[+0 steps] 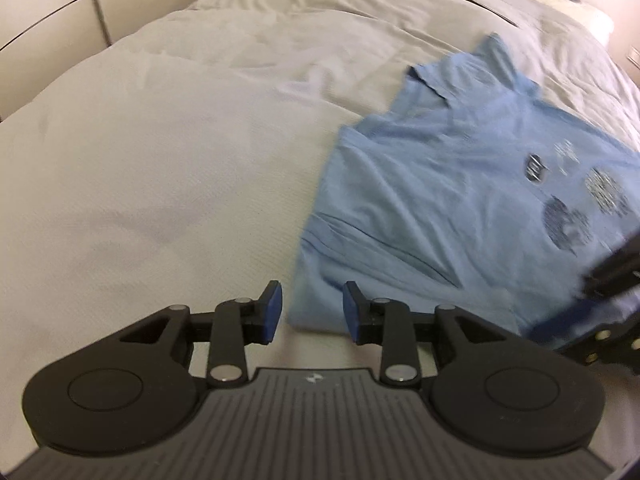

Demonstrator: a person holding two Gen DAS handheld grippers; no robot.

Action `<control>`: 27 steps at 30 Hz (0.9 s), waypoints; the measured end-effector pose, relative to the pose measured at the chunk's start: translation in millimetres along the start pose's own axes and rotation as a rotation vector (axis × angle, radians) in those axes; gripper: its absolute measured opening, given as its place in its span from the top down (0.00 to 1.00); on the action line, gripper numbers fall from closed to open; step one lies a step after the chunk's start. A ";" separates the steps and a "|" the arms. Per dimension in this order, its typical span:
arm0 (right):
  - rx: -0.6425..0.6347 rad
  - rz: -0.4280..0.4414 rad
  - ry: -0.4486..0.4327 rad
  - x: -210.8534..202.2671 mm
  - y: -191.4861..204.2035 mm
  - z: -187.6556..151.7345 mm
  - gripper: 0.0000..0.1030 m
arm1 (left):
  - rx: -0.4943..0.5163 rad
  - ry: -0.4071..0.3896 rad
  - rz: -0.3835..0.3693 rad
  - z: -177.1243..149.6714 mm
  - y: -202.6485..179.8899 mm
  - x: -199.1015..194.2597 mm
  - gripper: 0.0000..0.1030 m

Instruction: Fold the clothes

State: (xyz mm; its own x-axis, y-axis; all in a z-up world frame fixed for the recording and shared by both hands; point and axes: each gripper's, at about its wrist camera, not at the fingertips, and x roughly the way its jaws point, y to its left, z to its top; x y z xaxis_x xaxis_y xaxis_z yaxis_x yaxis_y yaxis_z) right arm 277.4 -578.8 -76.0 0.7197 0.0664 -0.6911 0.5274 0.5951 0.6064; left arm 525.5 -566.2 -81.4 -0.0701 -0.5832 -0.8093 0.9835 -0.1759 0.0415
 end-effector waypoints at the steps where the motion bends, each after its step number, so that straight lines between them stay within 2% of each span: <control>1: -0.007 0.012 0.004 5.1 2.5 0.6 0.67 | 0.018 0.002 -0.012 -1.2 -2.9 0.2 0.73; 2: -0.010 0.021 0.001 10.2 4.8 1.7 0.57 | 0.027 0.003 -0.021 -1.0 -4.1 4.1 0.73; 3: -0.012 0.029 -0.004 14.9 6.8 2.8 0.52 | 0.037 0.004 -0.029 -0.9 -5.2 8.0 0.73; 7: 0.034 0.063 -0.021 34.4 4.5 8.4 0.53 | 0.047 0.009 -0.043 1.6 -5.4 26.5 0.73; 10: 0.138 0.087 -0.034 37.6 -8.7 9.5 0.91 | 0.039 0.011 -0.034 2.5 0.6 39.3 0.72; 12: 0.230 0.126 -0.040 31.6 -20.9 6.9 0.93 | 0.037 0.017 -0.031 1.1 3.5 41.4 0.70; 15: 0.269 0.128 -0.050 21.4 -28.9 3.5 0.94 | 0.034 0.025 -0.025 -0.8 7.7 44.2 0.70; 19: 0.240 0.116 -0.009 20.6 -29.0 3.8 0.84 | 0.061 0.001 -0.026 -0.7 1.9 29.1 0.73; 21: 0.212 0.105 -0.017 13.9 -28.4 2.4 0.67 | 0.085 -0.019 -0.033 -1.6 -3.5 20.5 0.73; 22: 0.213 0.107 -0.030 11.4 -29.4 3.1 0.62 | 0.096 -0.029 -0.037 -2.1 -6.2 16.2 0.73; 25: 0.254 0.125 -0.051 14.4 -35.7 10.0 0.60 | 0.116 -0.024 -0.044 -6.0 -12.3 15.1 0.73; 26: 0.267 0.133 -0.054 17.8 -37.6 12.6 0.63 | 0.116 -0.019 -0.040 -7.7 -13.3 15.9 0.73; 27: 0.280 0.138 -0.054 20.5 -39.7 15.1 0.82 | 0.115 -0.014 -0.036 -9.3 -14.2 16.6 0.73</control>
State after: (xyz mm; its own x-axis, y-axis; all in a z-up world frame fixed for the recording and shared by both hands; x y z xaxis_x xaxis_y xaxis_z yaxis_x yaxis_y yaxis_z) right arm 278.0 -613.2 -108.3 0.8122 0.0842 -0.5772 0.5214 0.3390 0.7831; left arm 511.9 -566.0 -100.8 -0.1083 -0.5857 -0.8033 0.9547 -0.2867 0.0803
